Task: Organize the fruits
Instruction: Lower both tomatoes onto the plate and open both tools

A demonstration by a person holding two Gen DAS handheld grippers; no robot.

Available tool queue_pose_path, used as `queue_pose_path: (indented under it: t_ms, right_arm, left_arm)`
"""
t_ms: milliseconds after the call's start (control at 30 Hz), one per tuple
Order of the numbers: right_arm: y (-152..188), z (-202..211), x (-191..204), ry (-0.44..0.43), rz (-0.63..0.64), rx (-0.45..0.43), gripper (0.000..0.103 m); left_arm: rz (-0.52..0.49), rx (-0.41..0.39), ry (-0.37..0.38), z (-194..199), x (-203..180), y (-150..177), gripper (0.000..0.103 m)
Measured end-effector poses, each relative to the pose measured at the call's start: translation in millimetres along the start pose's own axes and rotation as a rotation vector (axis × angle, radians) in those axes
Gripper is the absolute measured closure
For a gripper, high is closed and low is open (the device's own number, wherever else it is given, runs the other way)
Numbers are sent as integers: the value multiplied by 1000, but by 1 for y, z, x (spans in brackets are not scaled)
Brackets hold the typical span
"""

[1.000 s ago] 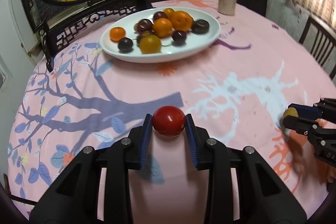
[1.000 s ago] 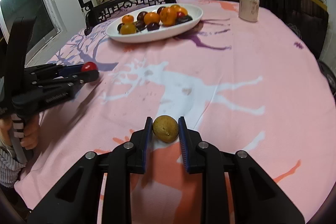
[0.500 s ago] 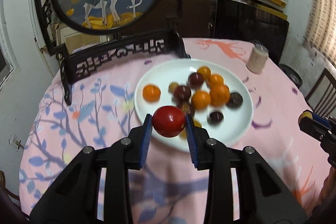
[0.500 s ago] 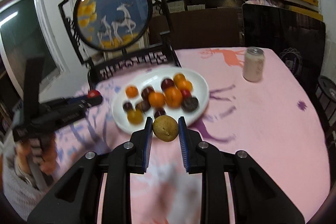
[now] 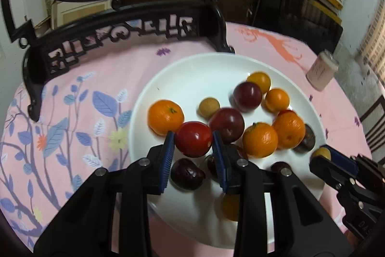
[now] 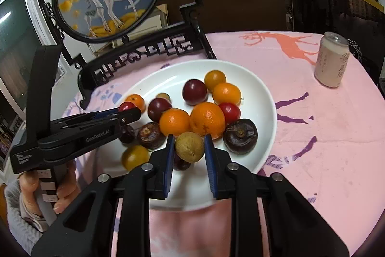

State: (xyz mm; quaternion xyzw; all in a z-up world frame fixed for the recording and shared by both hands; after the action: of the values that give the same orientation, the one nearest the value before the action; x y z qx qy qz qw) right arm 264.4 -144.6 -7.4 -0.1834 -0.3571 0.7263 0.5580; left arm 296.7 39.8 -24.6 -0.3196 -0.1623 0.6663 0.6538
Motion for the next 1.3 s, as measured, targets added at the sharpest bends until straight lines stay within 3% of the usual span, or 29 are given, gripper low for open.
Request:
queue_pose_path:
  t_ms: [267, 500, 633, 767, 1000, 1300]
  right_arm:
    - [10, -24, -5, 2, -8, 64, 78]
    - [10, -26, -3, -10, -3, 68, 78]
    - [9, -27, -3, -10, -3, 71, 78]
    - [9, -27, -1, 1, 16, 74, 76]
    - [8, -23, -1, -11, 10, 70, 76]
    - [6, -14, 1, 17, 21, 44, 76]
  left_arm:
    - [-45, 11, -53, -14, -6, 2, 69]
    - [-38, -18, -107, -13, -2, 3, 43]
    - [-27, -21, -96, -10, 0, 3, 43]
    - [-47, -45, -116, -6, -3, 4, 29]
    - [-93, -51, -119, -1, -14, 7, 28]
    - [-66, -95, -164, 17, -13, 9, 16]
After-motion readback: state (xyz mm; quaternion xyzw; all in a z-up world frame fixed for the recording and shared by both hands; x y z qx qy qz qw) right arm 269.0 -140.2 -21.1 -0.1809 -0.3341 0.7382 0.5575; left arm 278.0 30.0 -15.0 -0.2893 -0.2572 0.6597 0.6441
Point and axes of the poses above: each gripper's, at about its wrist camera, not at the fingertips, and z roughly against the way its jaws point, x to its left, y to its underside, the point moved 1 cm from there along -z, roughly the way its jaws point, and after that the axes turned 8 degrees about y, right-handed, at the moved point
